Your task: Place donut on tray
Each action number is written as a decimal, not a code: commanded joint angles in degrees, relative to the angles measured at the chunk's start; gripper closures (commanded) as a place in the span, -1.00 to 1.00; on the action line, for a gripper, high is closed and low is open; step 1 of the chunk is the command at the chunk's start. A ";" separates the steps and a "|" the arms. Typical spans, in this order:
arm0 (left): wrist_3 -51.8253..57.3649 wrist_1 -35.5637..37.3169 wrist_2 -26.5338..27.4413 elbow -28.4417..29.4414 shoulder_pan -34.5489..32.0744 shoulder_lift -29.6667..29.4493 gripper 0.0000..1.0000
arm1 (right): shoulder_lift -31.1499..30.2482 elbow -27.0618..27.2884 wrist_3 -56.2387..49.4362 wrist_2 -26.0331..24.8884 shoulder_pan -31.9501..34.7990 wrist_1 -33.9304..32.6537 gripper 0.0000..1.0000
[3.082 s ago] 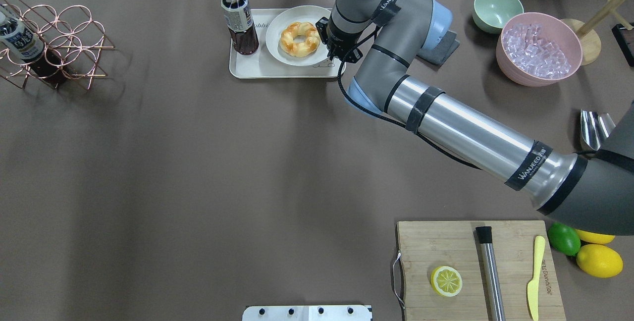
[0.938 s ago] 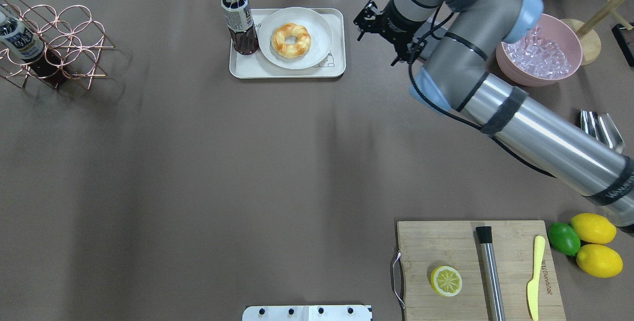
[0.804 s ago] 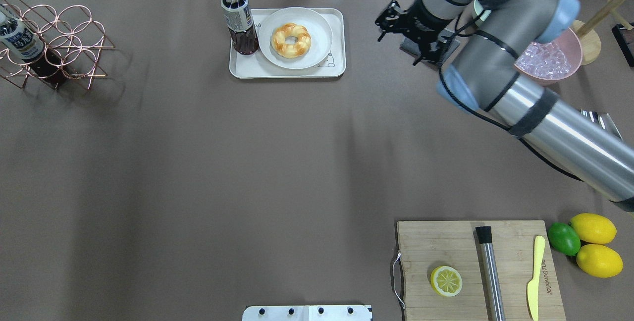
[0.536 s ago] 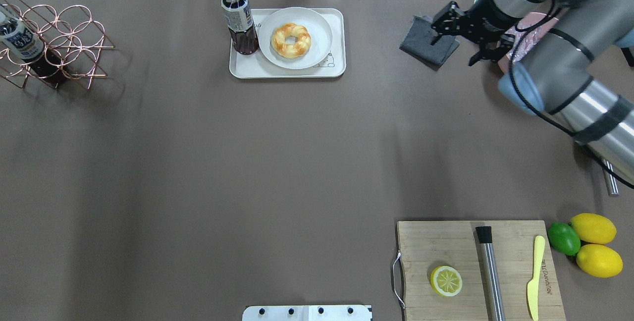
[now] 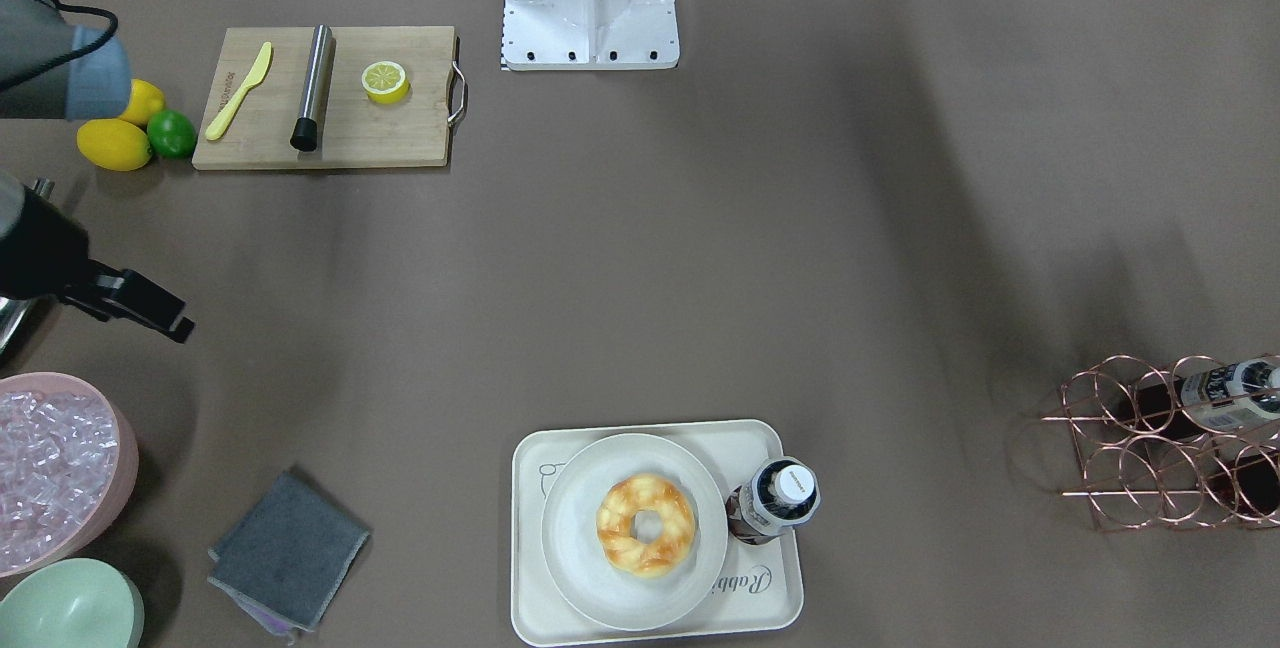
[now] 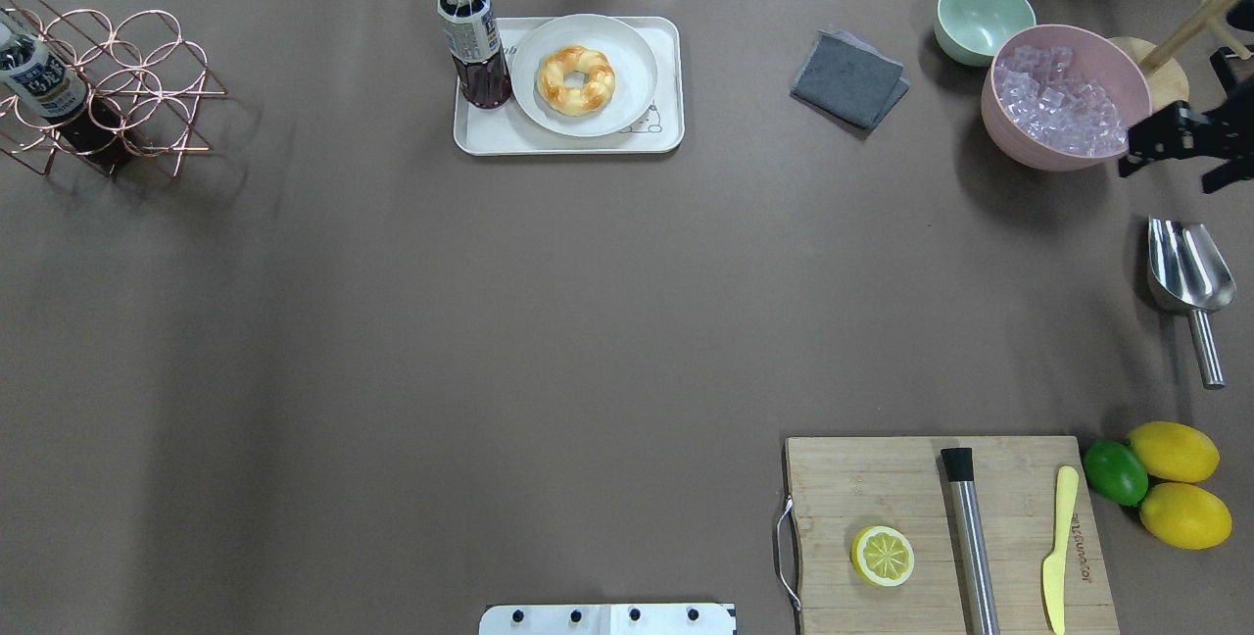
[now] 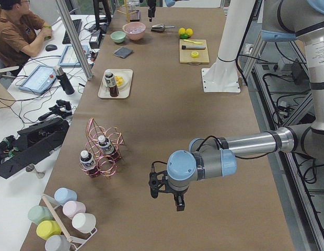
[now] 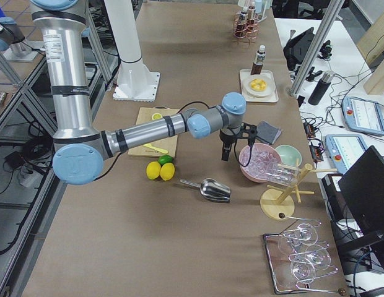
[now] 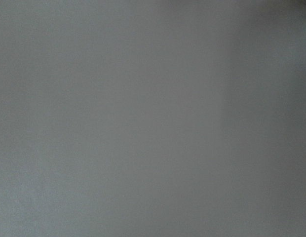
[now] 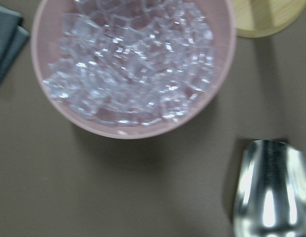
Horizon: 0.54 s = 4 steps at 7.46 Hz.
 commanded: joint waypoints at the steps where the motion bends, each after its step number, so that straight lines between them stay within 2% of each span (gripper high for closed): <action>1: 0.00 0.00 0.00 -0.09 0.12 0.02 -0.96 | -8.56 -2.47 -25.69 -0.11 9.54 -1.22 -1.00; 2: 0.00 0.09 -0.08 -0.09 0.29 0.03 -0.96 | -8.67 -3.18 -32.48 -0.11 12.97 -4.45 -1.00; 4: 0.09 0.18 0.00 0.08 0.47 -0.41 -0.96 | -8.76 -5.63 -42.53 -0.46 16.77 -6.15 -1.00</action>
